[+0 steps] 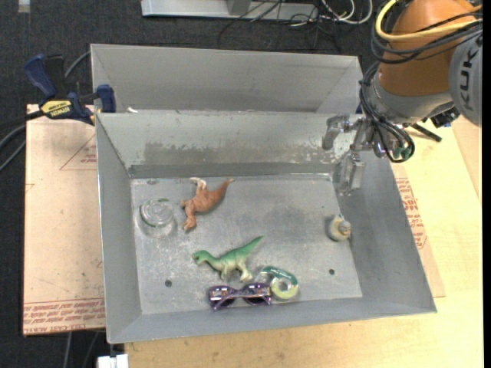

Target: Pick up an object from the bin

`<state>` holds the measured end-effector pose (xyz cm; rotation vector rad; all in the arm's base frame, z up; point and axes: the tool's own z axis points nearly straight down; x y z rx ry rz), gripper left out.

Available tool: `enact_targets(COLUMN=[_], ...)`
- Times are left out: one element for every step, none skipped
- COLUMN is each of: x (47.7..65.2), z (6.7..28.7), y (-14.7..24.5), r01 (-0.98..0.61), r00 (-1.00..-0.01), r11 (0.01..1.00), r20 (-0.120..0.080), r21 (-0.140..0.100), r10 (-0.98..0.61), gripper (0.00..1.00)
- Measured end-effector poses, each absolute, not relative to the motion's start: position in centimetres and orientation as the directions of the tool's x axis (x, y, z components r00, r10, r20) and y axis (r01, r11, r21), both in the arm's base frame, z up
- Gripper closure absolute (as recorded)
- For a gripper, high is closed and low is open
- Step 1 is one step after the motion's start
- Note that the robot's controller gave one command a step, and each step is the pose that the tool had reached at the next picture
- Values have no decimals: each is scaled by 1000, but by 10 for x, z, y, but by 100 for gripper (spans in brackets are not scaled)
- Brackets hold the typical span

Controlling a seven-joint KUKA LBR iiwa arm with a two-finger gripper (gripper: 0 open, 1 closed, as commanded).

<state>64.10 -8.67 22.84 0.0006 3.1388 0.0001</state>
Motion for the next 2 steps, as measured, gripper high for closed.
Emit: enact_targets(x=[621,625], z=[169,147], y=[-96,-75], r01=[-180,-138], r00=[-984,-990], r11=[984,990], r20=[3,-4], r21=[2,2], r10=[-180,-138], gripper=[0,0])
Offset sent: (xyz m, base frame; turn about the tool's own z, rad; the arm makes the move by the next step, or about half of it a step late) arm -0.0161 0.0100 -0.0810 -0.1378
